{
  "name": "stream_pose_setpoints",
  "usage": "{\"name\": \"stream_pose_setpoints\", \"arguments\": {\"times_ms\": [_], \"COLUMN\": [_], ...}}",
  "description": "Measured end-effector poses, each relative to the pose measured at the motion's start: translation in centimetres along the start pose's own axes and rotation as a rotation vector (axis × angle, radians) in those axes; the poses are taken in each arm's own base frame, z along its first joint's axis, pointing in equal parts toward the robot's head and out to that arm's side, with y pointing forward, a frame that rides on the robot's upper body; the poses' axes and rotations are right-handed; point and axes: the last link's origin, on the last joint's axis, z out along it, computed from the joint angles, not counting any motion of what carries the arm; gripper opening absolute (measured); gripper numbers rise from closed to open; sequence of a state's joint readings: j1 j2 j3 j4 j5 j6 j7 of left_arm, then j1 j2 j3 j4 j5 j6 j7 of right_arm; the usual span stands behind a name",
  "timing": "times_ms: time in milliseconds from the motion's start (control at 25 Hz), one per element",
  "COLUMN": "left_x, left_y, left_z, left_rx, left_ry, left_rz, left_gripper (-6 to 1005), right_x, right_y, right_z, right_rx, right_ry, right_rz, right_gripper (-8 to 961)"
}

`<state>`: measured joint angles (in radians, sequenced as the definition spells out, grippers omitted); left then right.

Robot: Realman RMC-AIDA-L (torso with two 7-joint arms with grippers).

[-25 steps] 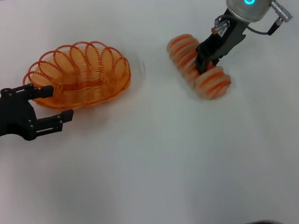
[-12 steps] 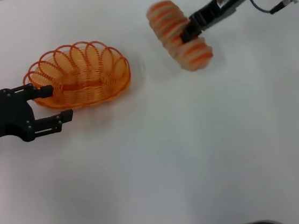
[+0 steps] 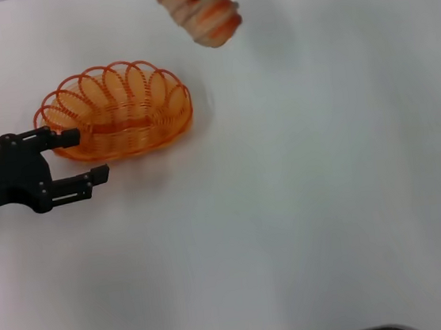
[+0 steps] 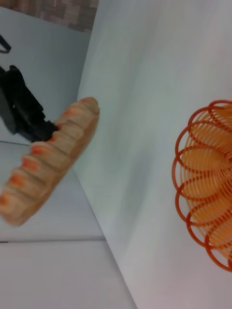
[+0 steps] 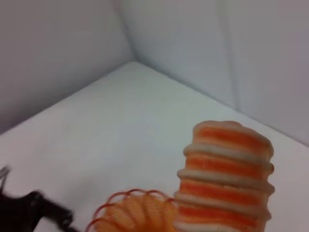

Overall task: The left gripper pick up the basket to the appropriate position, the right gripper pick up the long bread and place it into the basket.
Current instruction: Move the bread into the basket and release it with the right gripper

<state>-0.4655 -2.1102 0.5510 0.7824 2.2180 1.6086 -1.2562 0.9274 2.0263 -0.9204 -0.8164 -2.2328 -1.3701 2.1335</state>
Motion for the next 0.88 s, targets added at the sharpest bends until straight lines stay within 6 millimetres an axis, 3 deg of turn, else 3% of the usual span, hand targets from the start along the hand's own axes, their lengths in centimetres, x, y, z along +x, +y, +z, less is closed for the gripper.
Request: {"name": "stream_pose_setpoints", "arguments": {"times_ms": [200,400,880], "left_x": [0.1,-0.1,-0.5], "left_y": [0.6,0.7,1.3], "left_z": [-0.1,-0.1,-0.1], "left_rx": [-0.039,-0.041,-0.055], "left_ry": [0.012,0.007,0.012], "left_rz": [0.01,0.009,0.0], "left_gripper": [762,762,762], "right_x": [-1.0,-1.5,-1.9], "right_y": [3.7,6.2,6.7], "right_z": [3.9,7.0,9.5], "right_rx": [-0.097,-0.138,-0.112], "right_ry": [0.103,0.226,0.291], "right_rz": [-0.281,-0.479,-0.733], "right_gripper": [137,126,122]}}
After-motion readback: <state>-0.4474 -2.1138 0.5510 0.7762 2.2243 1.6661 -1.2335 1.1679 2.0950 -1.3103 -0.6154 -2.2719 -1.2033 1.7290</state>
